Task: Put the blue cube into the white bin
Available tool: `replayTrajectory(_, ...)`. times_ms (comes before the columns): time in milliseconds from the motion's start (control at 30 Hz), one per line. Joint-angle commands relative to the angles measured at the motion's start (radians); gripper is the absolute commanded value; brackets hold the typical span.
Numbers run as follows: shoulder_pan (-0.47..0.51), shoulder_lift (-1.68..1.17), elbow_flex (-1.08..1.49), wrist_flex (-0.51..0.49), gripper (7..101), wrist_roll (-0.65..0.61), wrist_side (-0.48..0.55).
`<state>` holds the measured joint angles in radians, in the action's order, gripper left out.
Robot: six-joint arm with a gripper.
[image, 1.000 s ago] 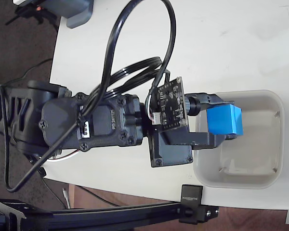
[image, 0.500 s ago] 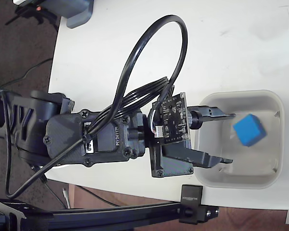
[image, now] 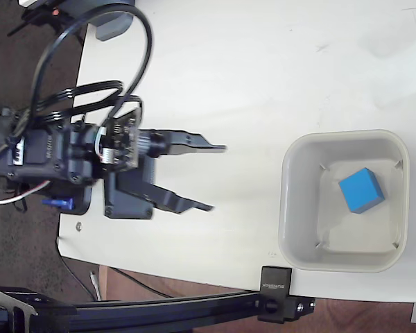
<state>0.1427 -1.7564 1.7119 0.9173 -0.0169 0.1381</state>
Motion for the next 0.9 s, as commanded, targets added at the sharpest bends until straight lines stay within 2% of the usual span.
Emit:
replayTrajectory(33, -0.034, -0.399, 0.356, -0.041, 100.3, 0.035, -0.002)
replayTrajectory(167, -0.091, -0.684, 0.693, -0.12, 100.3, 0.083, -0.031)
replayTrajectory(300, -0.138, -0.9, 0.983, -0.209, 100.3, 0.066, -0.069)
replayTrajectory(467, -0.14, -1.091, 1.172, -0.207, 100.3, 0.011, -0.084)
replayTrajectory(600, -0.143, -1.296, 1.278, -0.143, 100.3, 0.023, -0.097)
replayTrajectory(733, -0.183, -1.298, 1.278, -0.138, 100.3, 0.028, -0.133)
replayTrajectory(900, -0.184, -1.298, 1.278, -0.135, 100.3, 0.02, -0.126)
